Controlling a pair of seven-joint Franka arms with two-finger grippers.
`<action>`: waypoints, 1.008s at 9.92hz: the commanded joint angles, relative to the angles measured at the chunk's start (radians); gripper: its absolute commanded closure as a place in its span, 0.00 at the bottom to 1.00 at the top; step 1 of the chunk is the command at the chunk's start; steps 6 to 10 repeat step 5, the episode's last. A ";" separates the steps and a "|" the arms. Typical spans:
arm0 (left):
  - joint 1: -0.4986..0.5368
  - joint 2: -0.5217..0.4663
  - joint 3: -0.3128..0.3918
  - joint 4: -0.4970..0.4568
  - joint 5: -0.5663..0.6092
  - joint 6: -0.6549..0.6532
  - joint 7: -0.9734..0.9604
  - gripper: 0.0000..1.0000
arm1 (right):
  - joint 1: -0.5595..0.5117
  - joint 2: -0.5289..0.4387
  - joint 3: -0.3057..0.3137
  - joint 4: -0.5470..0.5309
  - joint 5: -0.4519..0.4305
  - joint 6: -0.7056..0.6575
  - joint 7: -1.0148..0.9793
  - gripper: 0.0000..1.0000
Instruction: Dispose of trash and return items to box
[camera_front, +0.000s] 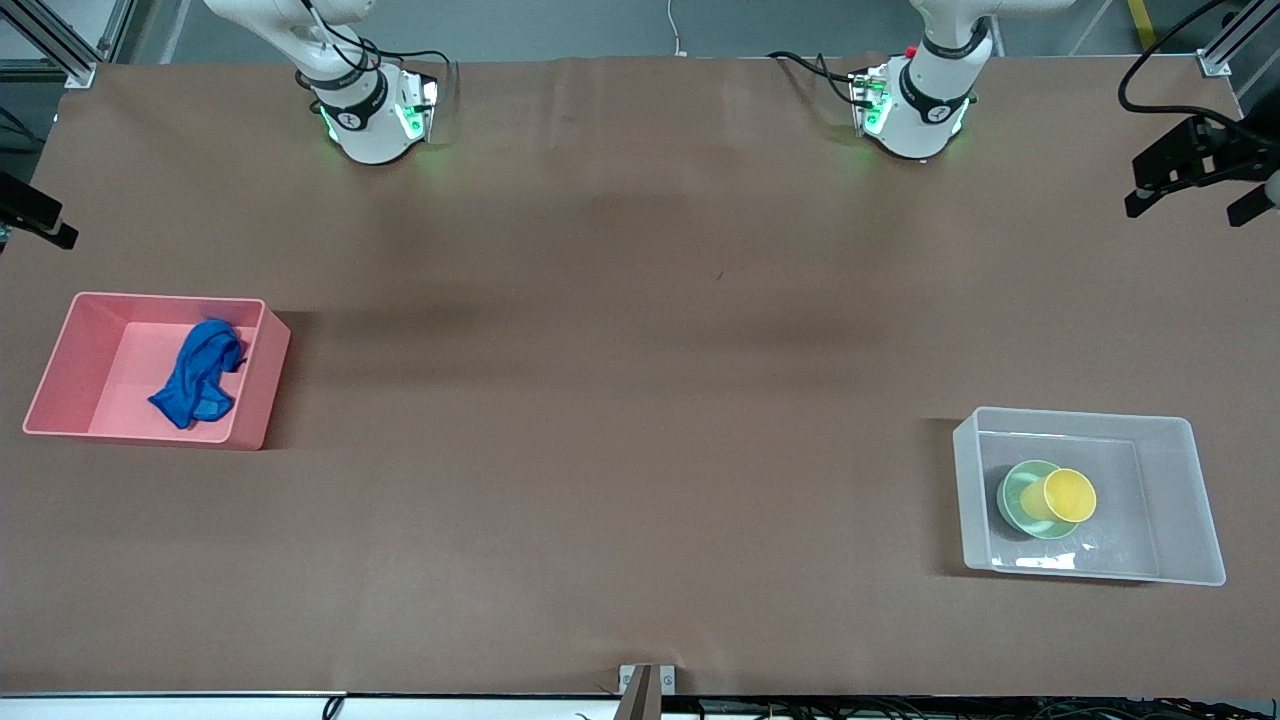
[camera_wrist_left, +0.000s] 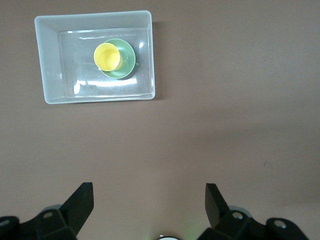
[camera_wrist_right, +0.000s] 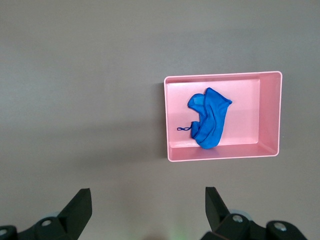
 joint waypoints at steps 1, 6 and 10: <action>-0.006 -0.008 0.017 -0.056 -0.009 0.009 -0.001 0.01 | -0.009 -0.010 0.007 -0.005 0.001 -0.007 -0.007 0.00; -0.005 -0.007 0.014 -0.060 -0.009 0.009 -0.001 0.01 | -0.009 -0.010 0.007 -0.005 0.001 -0.005 -0.007 0.00; -0.005 -0.007 0.014 -0.060 -0.009 0.009 -0.001 0.01 | -0.009 -0.010 0.007 -0.005 0.001 -0.005 -0.007 0.00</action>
